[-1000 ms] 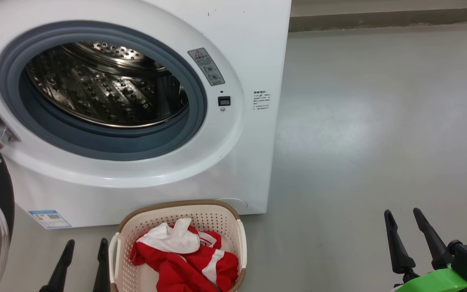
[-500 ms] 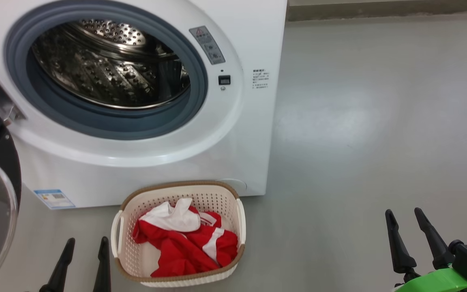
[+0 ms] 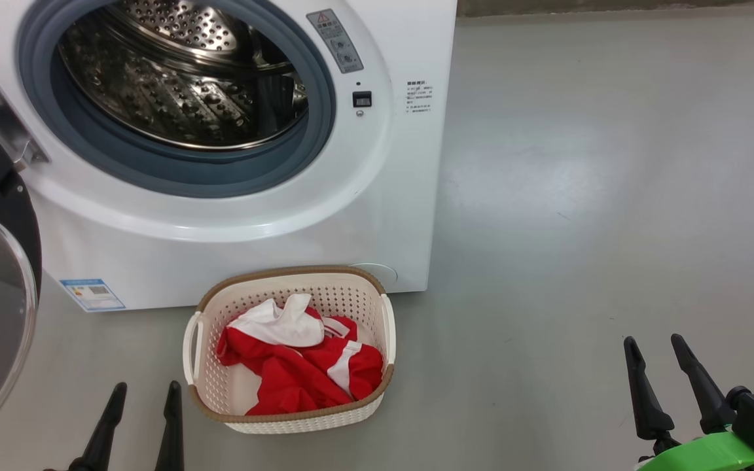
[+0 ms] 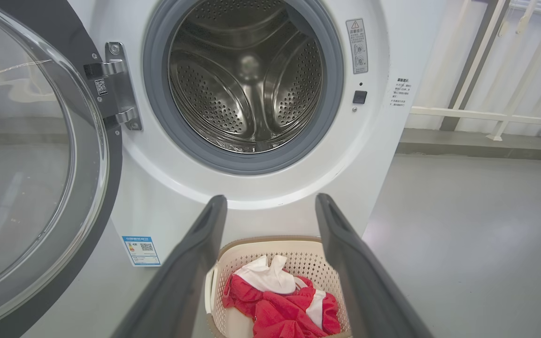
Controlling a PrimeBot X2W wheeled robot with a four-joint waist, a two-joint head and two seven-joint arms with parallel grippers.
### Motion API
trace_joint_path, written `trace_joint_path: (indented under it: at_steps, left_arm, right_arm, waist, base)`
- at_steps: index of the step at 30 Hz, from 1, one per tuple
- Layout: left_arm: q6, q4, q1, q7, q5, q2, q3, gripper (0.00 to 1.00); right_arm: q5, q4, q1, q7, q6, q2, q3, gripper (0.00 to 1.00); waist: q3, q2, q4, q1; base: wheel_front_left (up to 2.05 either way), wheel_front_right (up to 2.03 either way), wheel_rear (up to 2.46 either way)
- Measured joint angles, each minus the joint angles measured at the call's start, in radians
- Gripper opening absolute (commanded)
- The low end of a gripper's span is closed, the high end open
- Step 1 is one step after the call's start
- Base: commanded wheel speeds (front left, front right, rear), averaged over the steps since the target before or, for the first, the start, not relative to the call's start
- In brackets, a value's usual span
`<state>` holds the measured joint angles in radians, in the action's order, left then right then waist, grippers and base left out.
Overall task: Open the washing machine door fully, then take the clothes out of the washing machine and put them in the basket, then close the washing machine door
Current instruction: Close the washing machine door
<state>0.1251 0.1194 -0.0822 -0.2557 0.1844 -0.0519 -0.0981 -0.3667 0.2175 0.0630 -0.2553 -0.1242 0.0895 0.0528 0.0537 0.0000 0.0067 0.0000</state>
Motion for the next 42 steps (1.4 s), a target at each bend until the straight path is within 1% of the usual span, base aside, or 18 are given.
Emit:
trace_joint_path:
  at_steps: [10,18,24,29,38,42]
  left_arm:
    - [0.0,0.018,0.004,0.0,0.002,-0.001,0.008,1.0]
    - [0.0,0.038,0.005,0.0,0.003,0.003,0.0,1.0]
    - [-0.007,0.072,0.005,0.0,0.003,0.005,-0.006,1.0]
    - [-0.048,0.085,0.003,0.0,0.028,0.006,0.008,1.0]
    - [-0.095,0.073,-0.021,0.0,0.049,0.007,0.05,1.0]
    - [-0.123,0.043,-0.04,0.0,0.067,0.007,0.054,1.0]
  right_arm:
    - [0.0,-0.003,0.0,0.0,0.0,-0.001,0.002,1.0]
    - [0.0,0.003,0.0,0.0,0.0,0.003,-0.009,1.0]
    - [0.0,0.021,-0.003,0.0,0.0,0.016,-0.051,1.0]
    - [0.0,0.04,-0.025,0.0,0.0,0.031,-0.099,1.0]
    - [-0.005,0.062,-0.036,0.0,0.0,0.035,-0.149,1.0]
    - [-0.01,0.073,-0.058,0.0,0.0,0.04,-0.193,1.0]
  waist:
    - [0.003,0.0,0.02,0.0]
    - [-0.004,0.0,0.076,0.0]
    - [-0.008,0.0,0.152,0.0]
    - [-0.012,0.0,0.229,0.0]
    - [-0.026,0.0,0.377,0.0]
    - [-0.03,0.0,0.437,0.0]
  base:
    - [0.0,0.0,0.0]
    - [0.0,0.0,0.0]
    - [0.0,0.0,0.0]
    - [0.0,0.0,0.0]
    - [0.0,0.0,0.0]
    - [0.0,0.0,0.0]
